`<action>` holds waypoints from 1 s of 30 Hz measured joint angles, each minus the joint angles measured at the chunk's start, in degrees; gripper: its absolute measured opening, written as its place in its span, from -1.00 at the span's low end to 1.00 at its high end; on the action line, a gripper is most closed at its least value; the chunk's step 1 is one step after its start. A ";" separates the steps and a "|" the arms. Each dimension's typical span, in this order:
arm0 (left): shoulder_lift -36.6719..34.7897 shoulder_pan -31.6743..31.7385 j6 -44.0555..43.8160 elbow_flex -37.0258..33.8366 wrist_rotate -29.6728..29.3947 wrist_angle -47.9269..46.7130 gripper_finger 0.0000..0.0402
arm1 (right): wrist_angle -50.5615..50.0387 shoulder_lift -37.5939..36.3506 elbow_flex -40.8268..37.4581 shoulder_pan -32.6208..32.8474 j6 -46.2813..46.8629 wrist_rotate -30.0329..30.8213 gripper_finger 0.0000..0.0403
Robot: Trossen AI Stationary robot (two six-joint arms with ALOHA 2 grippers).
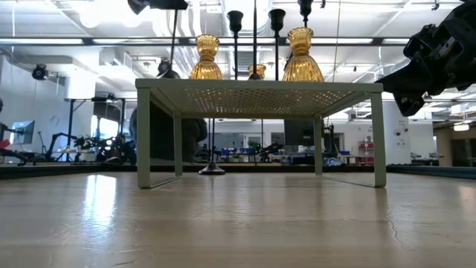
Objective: Pick & Place candle stick holders
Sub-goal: Put the black candle holder on the shelf
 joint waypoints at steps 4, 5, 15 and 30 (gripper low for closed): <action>1.35 4.37 -0.91 -0.90 5.06 6.85 -0.92 | 0.00 0.00 0.00 0.00 0.00 -0.02 -0.96; 1.68 4.96 -1.22 -1.31 6.60 8.31 -0.92 | 0.00 0.00 0.00 0.00 0.00 0.00 -0.96; 4.29 6.38 -5.52 -6.29 6.51 14.49 -0.92 | 0.00 0.00 0.00 0.01 0.00 0.00 -0.96; 0.74 6.31 -14.79 -10.40 2.97 15.78 -0.92 | 0.00 0.00 0.00 0.00 0.00 0.00 -0.96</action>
